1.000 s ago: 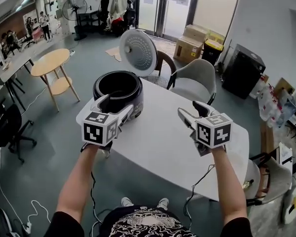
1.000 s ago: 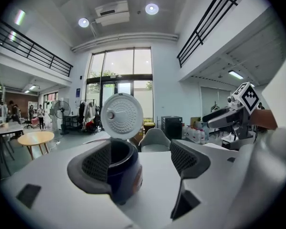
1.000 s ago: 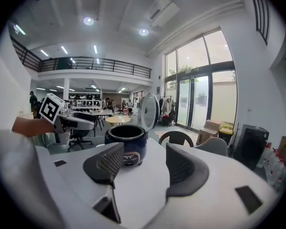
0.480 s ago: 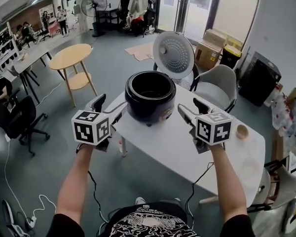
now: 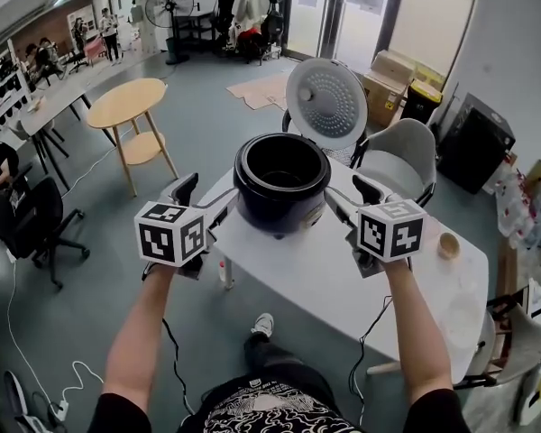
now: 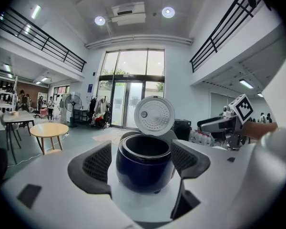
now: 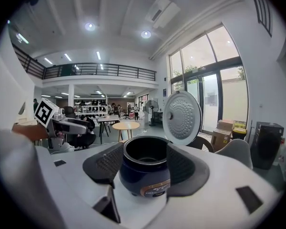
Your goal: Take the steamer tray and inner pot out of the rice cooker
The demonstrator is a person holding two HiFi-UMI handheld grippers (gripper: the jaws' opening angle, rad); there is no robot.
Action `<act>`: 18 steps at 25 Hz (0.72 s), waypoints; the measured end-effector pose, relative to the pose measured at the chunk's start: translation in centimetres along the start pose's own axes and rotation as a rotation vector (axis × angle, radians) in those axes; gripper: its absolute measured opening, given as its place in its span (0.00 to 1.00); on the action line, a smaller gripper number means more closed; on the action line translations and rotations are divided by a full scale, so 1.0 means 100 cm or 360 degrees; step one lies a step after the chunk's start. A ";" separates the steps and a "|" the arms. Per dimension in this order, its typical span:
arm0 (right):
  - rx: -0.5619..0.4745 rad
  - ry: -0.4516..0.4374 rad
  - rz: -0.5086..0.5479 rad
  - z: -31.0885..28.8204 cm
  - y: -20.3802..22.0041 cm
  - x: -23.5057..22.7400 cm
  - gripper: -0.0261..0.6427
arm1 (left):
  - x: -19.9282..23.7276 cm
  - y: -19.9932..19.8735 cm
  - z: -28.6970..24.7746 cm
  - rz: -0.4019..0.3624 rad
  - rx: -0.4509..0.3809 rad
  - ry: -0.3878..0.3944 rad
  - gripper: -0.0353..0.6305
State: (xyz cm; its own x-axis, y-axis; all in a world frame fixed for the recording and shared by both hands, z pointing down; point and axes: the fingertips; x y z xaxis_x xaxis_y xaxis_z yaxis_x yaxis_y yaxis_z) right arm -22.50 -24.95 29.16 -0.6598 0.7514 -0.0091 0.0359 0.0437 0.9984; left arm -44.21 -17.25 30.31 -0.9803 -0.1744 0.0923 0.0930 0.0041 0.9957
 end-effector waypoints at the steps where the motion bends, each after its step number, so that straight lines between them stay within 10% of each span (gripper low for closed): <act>1: 0.0005 0.0002 -0.0017 -0.013 -0.001 -0.003 0.48 | 0.008 0.000 -0.009 0.0003 0.0019 0.0010 0.63; 18: 0.0284 -0.0060 -0.0534 -0.202 0.089 -0.088 0.48 | 0.106 0.065 -0.211 0.0339 0.0406 0.0416 0.63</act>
State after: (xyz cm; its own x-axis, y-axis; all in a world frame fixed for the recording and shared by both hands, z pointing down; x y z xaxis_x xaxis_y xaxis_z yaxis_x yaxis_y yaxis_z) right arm -31.52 -44.50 39.23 -0.6290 0.6995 -0.3392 -0.0451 0.4028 0.9142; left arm -50.30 -39.87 37.48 -0.8636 -0.3873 0.3228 0.2106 0.3047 0.9289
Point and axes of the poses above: the fingertips, and each gripper's own axes: z backward along the fingers, x to its left, y out of its underside, and after that the axes turned 14 degrees about -x, right-handed
